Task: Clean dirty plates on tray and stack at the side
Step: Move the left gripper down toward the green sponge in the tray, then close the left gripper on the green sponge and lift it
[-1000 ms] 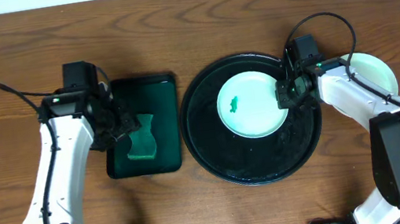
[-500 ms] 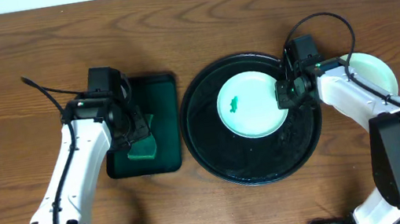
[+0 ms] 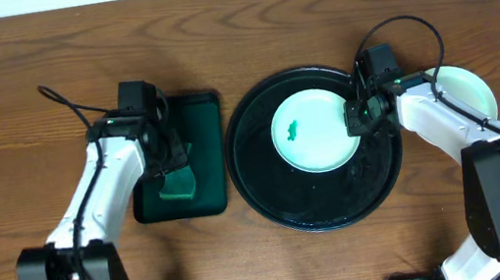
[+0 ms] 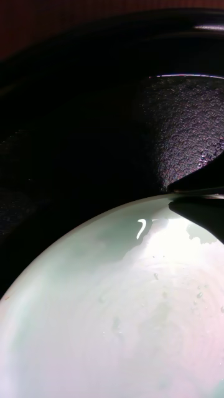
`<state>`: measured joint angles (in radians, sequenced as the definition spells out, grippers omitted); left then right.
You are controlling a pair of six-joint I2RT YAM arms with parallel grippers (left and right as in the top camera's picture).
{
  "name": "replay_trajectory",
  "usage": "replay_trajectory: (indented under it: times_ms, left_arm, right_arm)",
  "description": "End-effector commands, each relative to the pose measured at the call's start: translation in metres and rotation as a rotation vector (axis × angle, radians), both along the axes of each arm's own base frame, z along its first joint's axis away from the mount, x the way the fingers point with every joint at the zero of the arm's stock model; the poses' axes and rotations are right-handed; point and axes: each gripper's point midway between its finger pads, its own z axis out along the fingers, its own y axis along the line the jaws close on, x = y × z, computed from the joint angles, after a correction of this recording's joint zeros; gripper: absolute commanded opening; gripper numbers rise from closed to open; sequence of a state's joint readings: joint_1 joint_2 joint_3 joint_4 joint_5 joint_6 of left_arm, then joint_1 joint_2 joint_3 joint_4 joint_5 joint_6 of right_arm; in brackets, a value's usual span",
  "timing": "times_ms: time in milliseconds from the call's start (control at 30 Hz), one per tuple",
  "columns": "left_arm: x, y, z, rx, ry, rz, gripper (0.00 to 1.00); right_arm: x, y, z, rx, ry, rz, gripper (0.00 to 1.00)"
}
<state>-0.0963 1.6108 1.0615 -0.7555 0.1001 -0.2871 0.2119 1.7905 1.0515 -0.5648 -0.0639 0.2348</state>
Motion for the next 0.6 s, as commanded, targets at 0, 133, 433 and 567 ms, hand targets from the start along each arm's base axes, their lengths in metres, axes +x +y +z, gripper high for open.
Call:
replay_trajectory:
  times_ms: [0,133,433,567]
  left_arm:
    - [-0.005,0.003,-0.016,0.024,0.046,-0.032,0.40]
    - [-0.007,0.003,-0.024,0.027,0.074,-0.032,0.40]
    - [-0.010,0.000,-0.044,0.024,0.129,-0.102,0.39]
    - [-0.011,0.000,-0.050,0.021,0.142,-0.113,0.39]
  right_arm:
    - [-0.003,0.003,0.002,0.002,0.000,-0.003,0.01]
    - [-0.003,0.003,0.002,0.001,0.000,-0.003,0.01]
    - [-0.003,0.003,0.002,0.001,0.000,-0.003,0.01]
    - [-0.003,0.003,0.002,0.001,0.000,-0.003,0.01]
